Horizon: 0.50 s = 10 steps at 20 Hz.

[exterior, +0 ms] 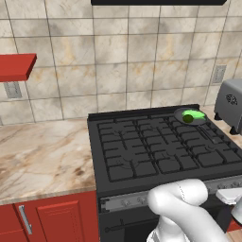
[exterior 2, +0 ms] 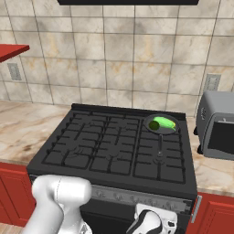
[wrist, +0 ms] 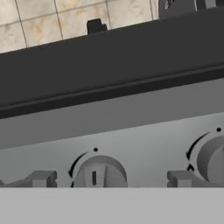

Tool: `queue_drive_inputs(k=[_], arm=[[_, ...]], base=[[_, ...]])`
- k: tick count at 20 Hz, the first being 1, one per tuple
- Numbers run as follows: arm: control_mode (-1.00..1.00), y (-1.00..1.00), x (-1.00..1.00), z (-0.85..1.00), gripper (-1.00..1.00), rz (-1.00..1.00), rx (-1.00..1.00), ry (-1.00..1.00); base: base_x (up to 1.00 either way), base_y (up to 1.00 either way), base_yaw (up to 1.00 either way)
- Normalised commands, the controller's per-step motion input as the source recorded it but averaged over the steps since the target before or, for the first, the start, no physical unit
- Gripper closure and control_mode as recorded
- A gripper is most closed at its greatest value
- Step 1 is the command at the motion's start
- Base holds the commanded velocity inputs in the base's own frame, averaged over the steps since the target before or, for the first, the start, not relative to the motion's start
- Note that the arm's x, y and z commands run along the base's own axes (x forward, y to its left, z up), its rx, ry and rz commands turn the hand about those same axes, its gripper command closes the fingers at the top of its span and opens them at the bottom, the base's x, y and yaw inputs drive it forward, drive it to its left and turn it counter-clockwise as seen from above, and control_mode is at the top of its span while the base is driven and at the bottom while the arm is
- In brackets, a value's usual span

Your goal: Put the corn and lime in the pan. Then turn on the rear right burner and set the heat to medium.

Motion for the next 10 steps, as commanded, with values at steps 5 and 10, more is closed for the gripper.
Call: queue_drive_inputs(k=[5,10], arm=[[-1.0,-0.01,0.02,-0.19,-1.0,0.0,0.0,0.0],[-1.0,0.0,0.21,0.03,-1.0,0.0,0.0,0.0]], base=[[0.0,0.0,0.0],[0.0,0.0,0.0]])
